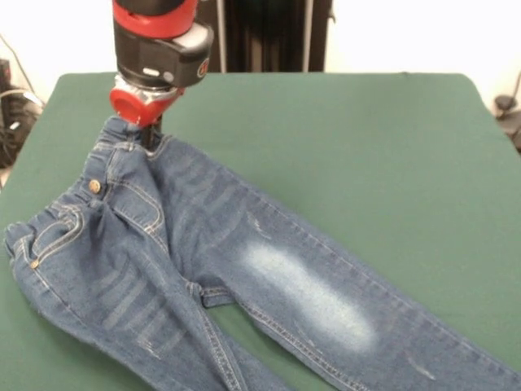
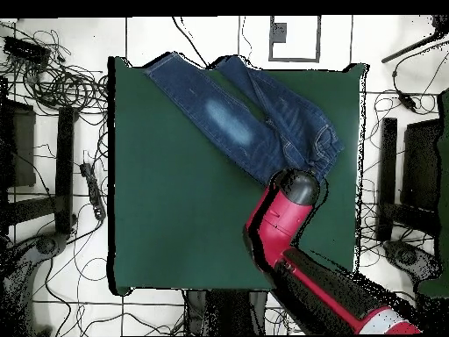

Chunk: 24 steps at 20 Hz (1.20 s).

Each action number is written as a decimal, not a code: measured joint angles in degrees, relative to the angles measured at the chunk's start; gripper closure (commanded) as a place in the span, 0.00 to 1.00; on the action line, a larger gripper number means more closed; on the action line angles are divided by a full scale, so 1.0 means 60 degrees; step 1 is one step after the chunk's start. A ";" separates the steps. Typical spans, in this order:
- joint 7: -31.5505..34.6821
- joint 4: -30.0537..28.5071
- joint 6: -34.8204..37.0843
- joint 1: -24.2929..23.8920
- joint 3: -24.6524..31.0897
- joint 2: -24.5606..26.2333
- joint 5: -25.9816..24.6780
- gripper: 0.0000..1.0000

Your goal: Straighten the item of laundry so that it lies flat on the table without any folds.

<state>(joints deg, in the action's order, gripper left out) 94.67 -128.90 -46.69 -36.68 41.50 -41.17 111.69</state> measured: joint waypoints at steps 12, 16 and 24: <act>0.0004 -0.0228 0.1476 0.0654 -0.1562 0.0088 -0.0926 1.00; 0.0004 -0.0283 0.1781 0.0794 -0.1924 0.0049 -0.1070 1.00; 0.0004 -0.0467 0.2037 0.0980 -0.2381 -0.0375 -0.1029 1.00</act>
<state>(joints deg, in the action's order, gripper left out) 94.70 -131.71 -34.47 -30.80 27.22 -43.43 105.51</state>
